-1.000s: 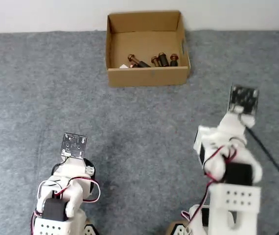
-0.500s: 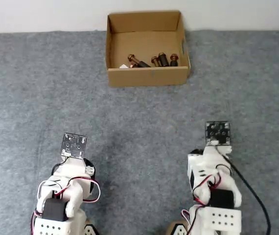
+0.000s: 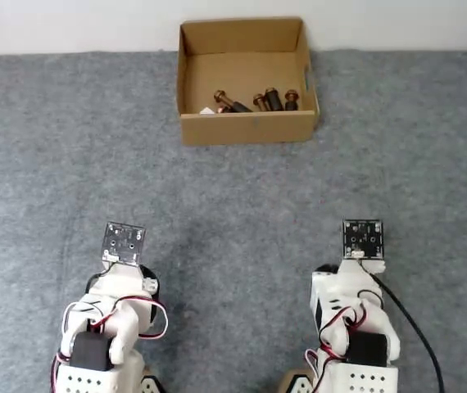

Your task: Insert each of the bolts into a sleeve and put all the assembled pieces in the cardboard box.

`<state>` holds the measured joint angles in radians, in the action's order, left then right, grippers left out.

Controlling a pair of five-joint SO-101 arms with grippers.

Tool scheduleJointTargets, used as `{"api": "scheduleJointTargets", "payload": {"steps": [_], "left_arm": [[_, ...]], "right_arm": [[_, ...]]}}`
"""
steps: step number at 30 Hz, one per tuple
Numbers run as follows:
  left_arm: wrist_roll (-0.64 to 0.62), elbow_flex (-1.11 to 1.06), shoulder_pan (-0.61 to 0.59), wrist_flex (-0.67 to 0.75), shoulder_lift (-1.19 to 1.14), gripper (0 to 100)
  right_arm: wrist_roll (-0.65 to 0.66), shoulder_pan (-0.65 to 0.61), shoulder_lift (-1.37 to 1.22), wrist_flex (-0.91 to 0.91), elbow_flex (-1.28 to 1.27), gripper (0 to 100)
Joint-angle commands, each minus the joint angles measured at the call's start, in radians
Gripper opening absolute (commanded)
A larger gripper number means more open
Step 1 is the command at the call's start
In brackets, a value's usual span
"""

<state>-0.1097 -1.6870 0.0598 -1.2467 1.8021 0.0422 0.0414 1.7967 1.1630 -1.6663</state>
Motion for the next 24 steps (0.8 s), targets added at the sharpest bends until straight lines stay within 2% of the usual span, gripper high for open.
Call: {"api": "scheduleJointTargets", "payload": {"steps": [1,5,24], "left_arm": [[0.005,0.004,-0.006,-0.005,0.008,0],[0.005,0.004,-0.006,-0.005,0.008,0],[0.005,0.004,-0.006,-0.005,0.008,0]], "right_arm": [[-0.009,0.007,0.007,0.068,-0.017,0.9],[-0.012,0.012,0.007,0.139,-0.017,0.9],[-0.008,0.007,0.007,0.140,-0.017,0.9]]}}
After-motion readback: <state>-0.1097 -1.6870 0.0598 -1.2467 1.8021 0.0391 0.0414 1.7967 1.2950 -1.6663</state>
